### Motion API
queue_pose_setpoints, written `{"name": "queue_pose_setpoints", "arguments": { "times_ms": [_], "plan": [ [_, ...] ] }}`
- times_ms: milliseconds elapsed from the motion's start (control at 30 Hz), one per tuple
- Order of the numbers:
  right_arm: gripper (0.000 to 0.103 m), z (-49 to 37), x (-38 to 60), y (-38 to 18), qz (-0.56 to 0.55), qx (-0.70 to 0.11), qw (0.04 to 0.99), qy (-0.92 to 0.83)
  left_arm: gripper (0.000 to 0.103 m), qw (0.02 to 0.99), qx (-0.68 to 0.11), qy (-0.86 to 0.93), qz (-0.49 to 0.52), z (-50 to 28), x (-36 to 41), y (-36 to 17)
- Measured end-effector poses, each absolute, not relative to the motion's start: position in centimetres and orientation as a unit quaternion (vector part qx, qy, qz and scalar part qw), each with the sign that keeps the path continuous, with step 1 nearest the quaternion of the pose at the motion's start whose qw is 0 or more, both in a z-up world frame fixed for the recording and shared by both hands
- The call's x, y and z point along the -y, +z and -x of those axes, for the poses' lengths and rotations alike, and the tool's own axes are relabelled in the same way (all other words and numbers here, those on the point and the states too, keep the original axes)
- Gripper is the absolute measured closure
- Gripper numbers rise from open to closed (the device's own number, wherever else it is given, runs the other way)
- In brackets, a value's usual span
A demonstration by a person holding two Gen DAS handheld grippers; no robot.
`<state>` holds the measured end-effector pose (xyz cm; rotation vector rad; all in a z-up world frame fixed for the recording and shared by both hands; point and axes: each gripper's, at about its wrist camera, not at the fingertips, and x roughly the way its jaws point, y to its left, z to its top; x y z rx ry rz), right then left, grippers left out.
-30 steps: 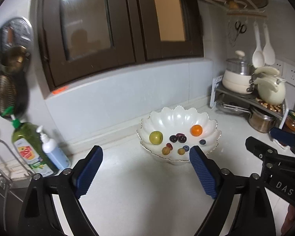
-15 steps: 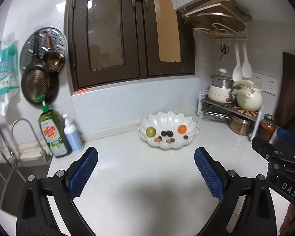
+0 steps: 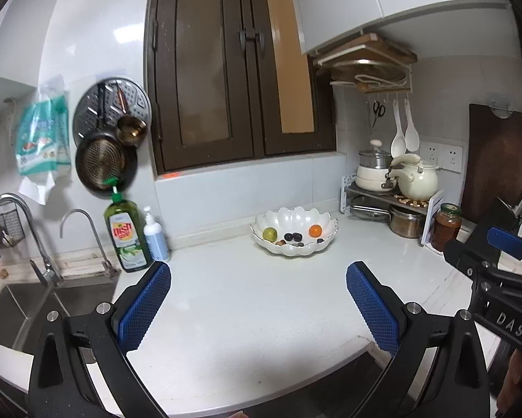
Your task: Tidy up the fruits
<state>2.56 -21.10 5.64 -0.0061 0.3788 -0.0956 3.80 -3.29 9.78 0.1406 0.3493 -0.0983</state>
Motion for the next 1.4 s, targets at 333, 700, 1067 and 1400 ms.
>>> {"name": "queue_pose_setpoints", "arguments": {
  "times_ms": [333,700,1067,1400],
  "plan": [
    [0.027,2.6,18.9,5.7,0.0,-0.19,0.98,-0.059,0.0,0.982,-0.166,-0.055,-0.065,1.0,0.9,10.6],
    [0.027,7.0,17.1,6.4,-0.001,-0.177,0.982,-0.071,0.0,0.982,-0.158,-0.073,-0.069,5.1,-0.9,11.5],
    [0.027,9.1,16.4,6.9,0.005,-0.168,0.983,-0.075,0.0,0.982,-0.157,-0.083,-0.069,6.7,-1.2,12.1],
    [0.027,9.5,16.2,7.0,0.005,-0.17,0.982,-0.08,0.0,0.982,-0.156,-0.088,-0.067,6.9,-0.7,12.2]
  ]
}}
